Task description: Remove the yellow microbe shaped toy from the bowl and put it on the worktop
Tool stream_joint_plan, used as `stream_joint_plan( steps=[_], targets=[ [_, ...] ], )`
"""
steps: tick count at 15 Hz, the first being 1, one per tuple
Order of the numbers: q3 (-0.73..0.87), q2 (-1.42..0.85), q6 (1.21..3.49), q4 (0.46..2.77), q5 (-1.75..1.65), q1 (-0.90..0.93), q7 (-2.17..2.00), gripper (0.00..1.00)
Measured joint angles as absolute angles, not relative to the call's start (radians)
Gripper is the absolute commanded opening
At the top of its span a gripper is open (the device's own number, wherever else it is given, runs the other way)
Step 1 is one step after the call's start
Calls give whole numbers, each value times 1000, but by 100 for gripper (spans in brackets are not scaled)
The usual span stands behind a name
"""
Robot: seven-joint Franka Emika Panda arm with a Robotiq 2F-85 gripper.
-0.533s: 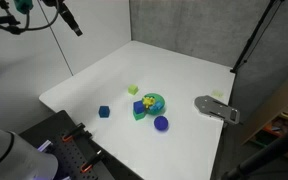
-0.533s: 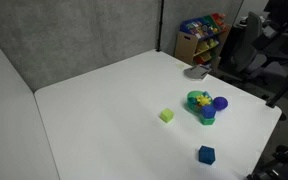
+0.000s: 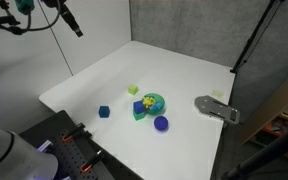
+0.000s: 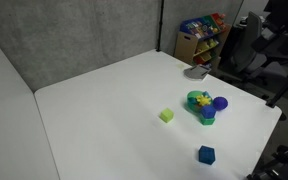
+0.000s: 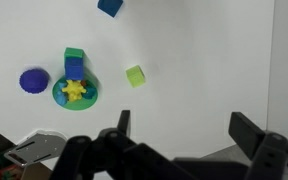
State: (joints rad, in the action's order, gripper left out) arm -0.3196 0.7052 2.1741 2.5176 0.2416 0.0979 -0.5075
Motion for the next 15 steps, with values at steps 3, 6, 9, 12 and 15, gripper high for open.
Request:
stream_joint_plan(
  steps=[3,6,9,12,15],
  targets=[
    [-312,670,2173,2509,231,96,-502,100],
    [-298,615,2164,2479,197,83,-501,100],
    [-276,546,2135,2423,160,66,-493,100],
    [-245,470,2089,2361,136,54,-467,100],
    [-210,394,2057,2321,127,51,-427,100]
  ],
)
